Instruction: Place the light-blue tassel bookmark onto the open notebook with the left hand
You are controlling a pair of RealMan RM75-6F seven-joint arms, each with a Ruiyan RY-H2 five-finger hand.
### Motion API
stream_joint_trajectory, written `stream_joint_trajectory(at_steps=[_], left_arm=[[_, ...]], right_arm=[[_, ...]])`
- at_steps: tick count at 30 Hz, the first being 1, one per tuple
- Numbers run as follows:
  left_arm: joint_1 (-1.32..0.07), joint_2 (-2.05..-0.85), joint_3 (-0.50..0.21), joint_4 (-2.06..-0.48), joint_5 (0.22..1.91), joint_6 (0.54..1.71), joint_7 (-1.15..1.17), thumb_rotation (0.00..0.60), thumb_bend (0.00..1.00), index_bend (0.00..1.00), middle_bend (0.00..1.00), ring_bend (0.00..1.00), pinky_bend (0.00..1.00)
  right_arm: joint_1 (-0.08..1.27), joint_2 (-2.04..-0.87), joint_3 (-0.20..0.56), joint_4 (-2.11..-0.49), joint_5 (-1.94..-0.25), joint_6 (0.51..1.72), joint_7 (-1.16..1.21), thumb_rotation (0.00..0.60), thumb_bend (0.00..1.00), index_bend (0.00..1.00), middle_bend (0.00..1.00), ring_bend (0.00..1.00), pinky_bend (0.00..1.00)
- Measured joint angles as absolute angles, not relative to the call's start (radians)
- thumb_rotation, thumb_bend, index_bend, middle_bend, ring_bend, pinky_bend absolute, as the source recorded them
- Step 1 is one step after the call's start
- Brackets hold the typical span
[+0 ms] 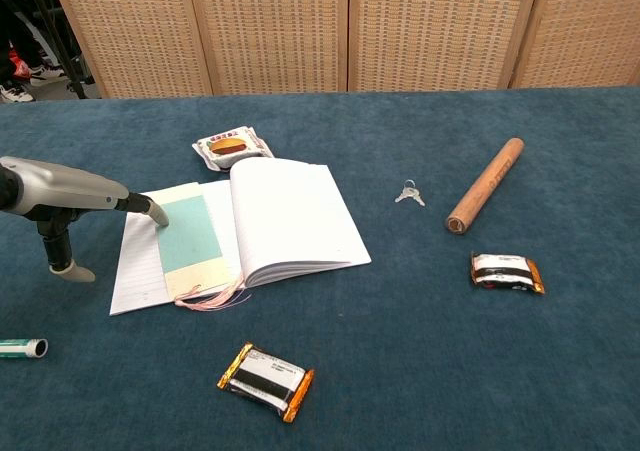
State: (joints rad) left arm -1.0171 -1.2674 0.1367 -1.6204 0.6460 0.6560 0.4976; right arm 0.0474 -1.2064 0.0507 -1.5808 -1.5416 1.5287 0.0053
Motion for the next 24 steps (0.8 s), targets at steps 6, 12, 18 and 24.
stream_joint_trajectory(at_steps=[6, 12, 18, 24], left_arm=[[-1.033, -1.274, 0.146, -1.624, 0.625, 0.669, 0.511, 0.6, 0.3, 0.05, 0.0, 0.0, 0.0], [-1.05, -1.29, 0.154, -1.624, 0.607, 0.674, 0.522, 0.6, 0.3, 0.05, 0.0, 0.0, 0.0], [-1.062, -1.303, 0.161, -1.621, 0.594, 0.682, 0.531, 0.6, 0.3, 0.05, 0.0, 0.0, 0.0], [-1.069, -1.313, 0.161, -1.616, 0.592, 0.694, 0.535, 0.6, 0.3, 0.05, 0.0, 0.0, 0.0]], right_arm=[[0.048, -1.207, 0.049, -1.582, -1.546, 1.528, 0.002, 0.6, 0.16, 0.0, 0.0, 0.0, 0.0], [0.045, -1.206, 0.052, -1.582, -1.542, 1.534, 0.008, 0.6, 0.16, 0.0, 0.0, 0.0, 0.0], [0.044, -1.205, 0.052, -1.581, -1.546, 1.536, 0.012, 0.6, 0.16, 0.0, 0.0, 0.0, 0.0], [0.045, -1.205, 0.051, -1.581, -1.546, 1.534, 0.011, 0.6, 0.16, 0.0, 0.0, 0.0, 0.0]])
